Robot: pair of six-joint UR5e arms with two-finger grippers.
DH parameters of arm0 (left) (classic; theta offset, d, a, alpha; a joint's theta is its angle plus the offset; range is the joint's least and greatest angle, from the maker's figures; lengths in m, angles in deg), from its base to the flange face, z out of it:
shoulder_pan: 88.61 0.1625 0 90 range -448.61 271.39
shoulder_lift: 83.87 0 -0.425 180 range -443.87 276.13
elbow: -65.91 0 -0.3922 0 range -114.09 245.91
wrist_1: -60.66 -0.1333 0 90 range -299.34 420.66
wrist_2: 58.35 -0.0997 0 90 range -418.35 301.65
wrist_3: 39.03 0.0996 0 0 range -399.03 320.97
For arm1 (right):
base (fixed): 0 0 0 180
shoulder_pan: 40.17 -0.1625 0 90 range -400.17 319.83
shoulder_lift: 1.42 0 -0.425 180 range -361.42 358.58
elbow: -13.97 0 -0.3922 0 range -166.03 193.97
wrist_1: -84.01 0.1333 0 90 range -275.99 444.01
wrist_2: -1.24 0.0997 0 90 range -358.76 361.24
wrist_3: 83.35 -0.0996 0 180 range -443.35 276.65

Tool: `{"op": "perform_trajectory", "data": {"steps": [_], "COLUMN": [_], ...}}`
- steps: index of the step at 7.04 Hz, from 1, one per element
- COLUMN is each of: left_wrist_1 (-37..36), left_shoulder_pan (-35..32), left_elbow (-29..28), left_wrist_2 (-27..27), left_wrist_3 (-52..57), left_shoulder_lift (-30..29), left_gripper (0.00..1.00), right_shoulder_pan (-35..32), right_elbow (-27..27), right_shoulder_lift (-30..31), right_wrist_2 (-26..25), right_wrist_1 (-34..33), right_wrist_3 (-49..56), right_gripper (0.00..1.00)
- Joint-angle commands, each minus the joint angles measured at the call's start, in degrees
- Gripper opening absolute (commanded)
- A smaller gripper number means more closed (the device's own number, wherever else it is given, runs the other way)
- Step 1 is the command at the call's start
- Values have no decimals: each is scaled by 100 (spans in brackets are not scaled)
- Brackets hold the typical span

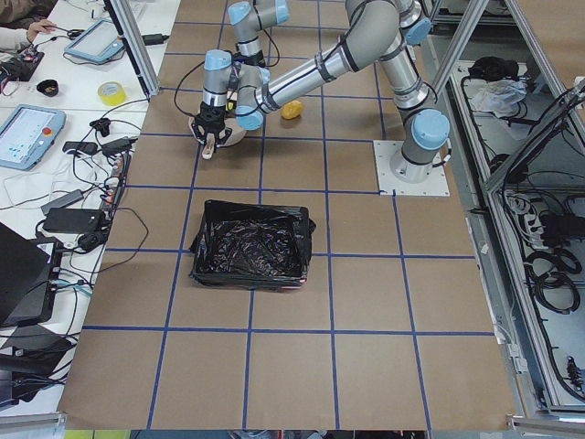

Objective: Sweep and dump trash into bin
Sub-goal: 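Sweep the banana peel and sponge into the dustpan with the right gripper's brush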

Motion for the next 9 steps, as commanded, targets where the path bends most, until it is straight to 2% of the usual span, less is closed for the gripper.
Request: {"op": "perform_trajectory", "data": {"steps": [1, 3, 5, 7, 9], "left_wrist_1": [-125, -396, -415, -415, -415], "left_shoulder_pan": [-87, -88, -88, -97, -106], "left_elbow": [168, 283, 292, 292, 309], "left_wrist_2": [-40, -57, -57, -48, -57], "left_wrist_3": [-64, -65, -82, -65, -65], "left_shoulder_lift": [179, 136, 162, 162, 180], "left_gripper": [0, 0, 0, 0, 0], "right_shoulder_pan": [-229, -318, -345, -336, -249], "right_elbow": [-249, -468, -645, -655, -672], "right_shoulder_lift": [-152, -196, -179, 188, 278], "right_wrist_2": [239, 738, 689, -107, -417], "right_wrist_1": [-103, -251, -104, 841, 1204], "right_wrist_3": [191, 218, 139, 182, 191], "right_gripper": [0, 0, 0, 0, 0]}}
